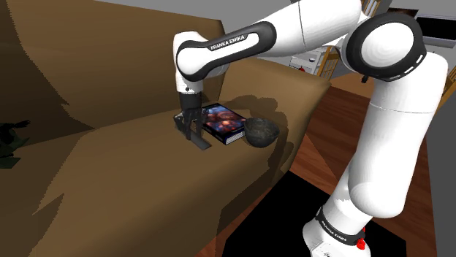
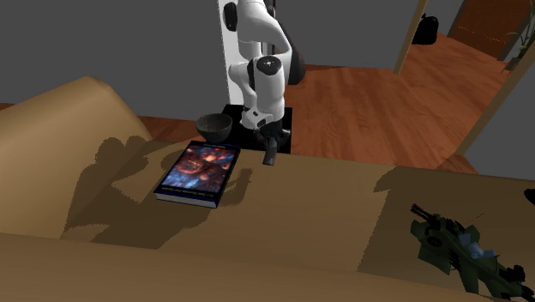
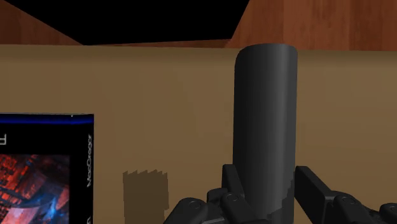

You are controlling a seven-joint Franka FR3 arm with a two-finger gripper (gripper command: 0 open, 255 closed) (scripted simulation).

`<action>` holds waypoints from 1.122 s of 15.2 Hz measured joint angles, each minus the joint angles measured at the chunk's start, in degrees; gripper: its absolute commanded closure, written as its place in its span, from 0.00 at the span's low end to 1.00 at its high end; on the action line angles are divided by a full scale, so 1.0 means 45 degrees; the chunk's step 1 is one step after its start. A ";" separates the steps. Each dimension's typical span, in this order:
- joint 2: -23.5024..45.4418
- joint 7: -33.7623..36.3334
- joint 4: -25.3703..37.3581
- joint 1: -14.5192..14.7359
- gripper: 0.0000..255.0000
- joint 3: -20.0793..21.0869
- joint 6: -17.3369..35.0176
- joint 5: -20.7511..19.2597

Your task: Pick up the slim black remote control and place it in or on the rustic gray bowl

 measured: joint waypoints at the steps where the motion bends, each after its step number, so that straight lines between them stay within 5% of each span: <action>1: -0.0024 0.0010 0.0130 0.0002 1.00 0.0003 -0.0156 0.0004; 17: -0.0657 0.0096 0.2066 -0.0022 1.00 0.0035 -0.2710 0.0114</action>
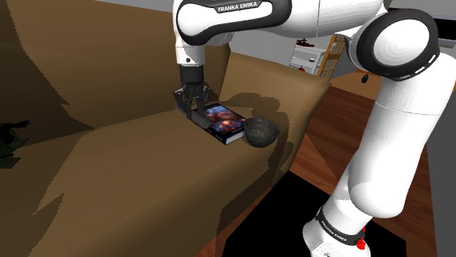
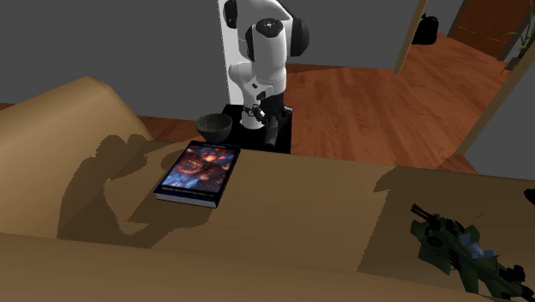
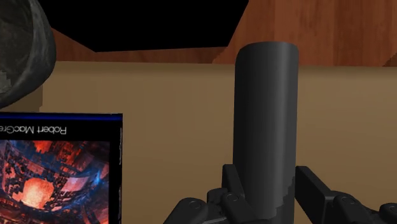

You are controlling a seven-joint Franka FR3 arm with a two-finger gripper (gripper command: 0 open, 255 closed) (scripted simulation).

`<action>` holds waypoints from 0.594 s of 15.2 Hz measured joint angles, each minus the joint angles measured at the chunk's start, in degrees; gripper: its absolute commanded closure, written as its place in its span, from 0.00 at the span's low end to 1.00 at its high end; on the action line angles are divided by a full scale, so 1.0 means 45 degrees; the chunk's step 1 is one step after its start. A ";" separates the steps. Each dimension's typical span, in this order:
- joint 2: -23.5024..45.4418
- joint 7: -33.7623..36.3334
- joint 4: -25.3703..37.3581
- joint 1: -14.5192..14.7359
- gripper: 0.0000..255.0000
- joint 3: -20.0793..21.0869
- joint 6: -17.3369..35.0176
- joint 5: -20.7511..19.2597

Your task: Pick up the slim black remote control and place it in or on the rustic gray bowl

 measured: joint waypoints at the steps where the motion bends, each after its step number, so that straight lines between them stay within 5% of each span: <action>1: -0.0016 0.0015 0.0147 0.0003 1.00 0.0003 -0.0159 0.0002; 4: -0.0208 -0.0111 0.0225 -0.0083 1.00 -0.0049 -0.0436 0.0024; 9: -0.1795 -0.1325 -0.1786 -0.0756 1.00 -0.0559 -0.0062 0.0126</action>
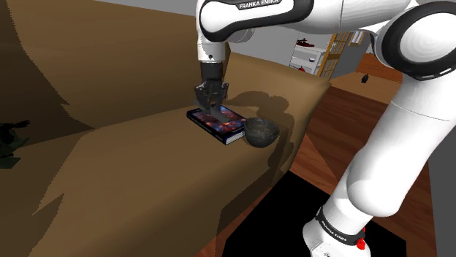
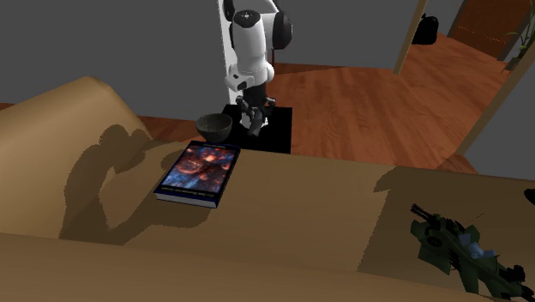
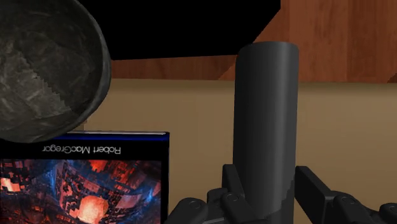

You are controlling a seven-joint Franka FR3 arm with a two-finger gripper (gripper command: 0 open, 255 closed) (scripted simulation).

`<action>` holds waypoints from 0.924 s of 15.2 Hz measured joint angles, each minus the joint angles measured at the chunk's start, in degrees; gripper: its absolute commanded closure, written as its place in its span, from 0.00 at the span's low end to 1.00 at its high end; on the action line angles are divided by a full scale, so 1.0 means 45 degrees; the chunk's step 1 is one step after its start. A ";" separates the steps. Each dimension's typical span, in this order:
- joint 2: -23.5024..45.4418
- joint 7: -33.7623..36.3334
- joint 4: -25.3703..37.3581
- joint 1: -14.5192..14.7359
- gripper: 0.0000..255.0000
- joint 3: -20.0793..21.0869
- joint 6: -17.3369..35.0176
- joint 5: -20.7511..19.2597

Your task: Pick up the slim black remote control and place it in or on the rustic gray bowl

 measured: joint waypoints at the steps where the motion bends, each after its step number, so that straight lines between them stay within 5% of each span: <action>1: -0.0363 -0.0235 -0.0468 -0.0114 1.00 -0.0106 0.0093 0.0020; 14: -0.3540 -0.3791 -0.4116 -0.1790 1.00 -0.2144 0.0472 -0.0758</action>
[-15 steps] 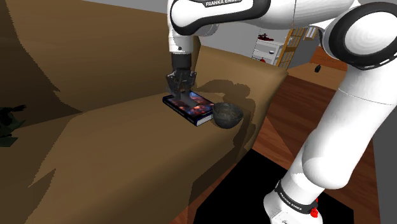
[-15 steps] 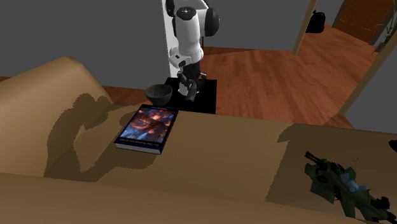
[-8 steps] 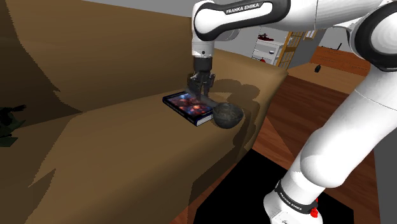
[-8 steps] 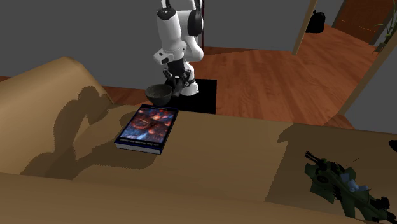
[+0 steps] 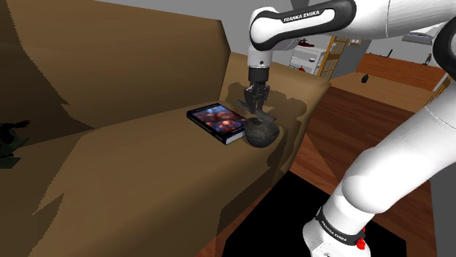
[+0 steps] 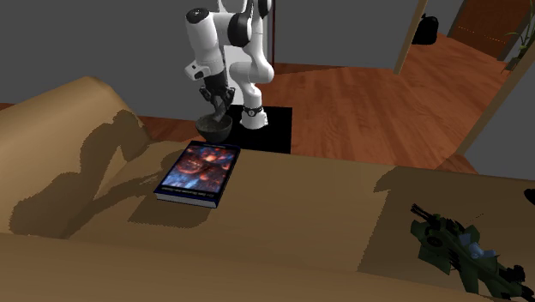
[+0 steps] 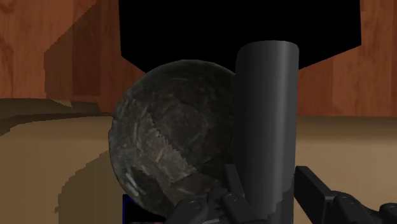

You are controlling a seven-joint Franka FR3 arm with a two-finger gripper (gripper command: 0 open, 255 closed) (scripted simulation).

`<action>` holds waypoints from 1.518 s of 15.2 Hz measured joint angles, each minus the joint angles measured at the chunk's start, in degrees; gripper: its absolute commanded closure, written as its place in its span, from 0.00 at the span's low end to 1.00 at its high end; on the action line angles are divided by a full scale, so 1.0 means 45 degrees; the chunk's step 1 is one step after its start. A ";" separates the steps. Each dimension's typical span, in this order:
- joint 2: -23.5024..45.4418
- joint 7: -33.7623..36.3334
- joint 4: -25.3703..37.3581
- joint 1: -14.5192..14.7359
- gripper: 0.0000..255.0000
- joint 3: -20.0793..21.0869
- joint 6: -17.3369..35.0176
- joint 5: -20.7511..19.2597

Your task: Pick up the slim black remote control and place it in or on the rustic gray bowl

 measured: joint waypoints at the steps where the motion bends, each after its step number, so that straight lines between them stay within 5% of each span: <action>1: -0.0146 -0.0301 -0.0151 -0.0145 1.00 -0.0197 0.0007 -0.0117; 6: -0.0736 -0.1237 -0.1072 -0.0601 1.00 -0.0828 0.0358 -0.0526; 21: -0.0338 -0.1327 -0.2345 -0.0662 1.00 -0.0940 0.2032 -0.0588; 22: -0.0338 -0.1327 -0.2346 -0.0662 0.00 -0.0940 0.2034 -0.0588; 23: -0.0338 -0.1326 -0.2346 -0.0662 0.00 -0.0939 0.2035 -0.0588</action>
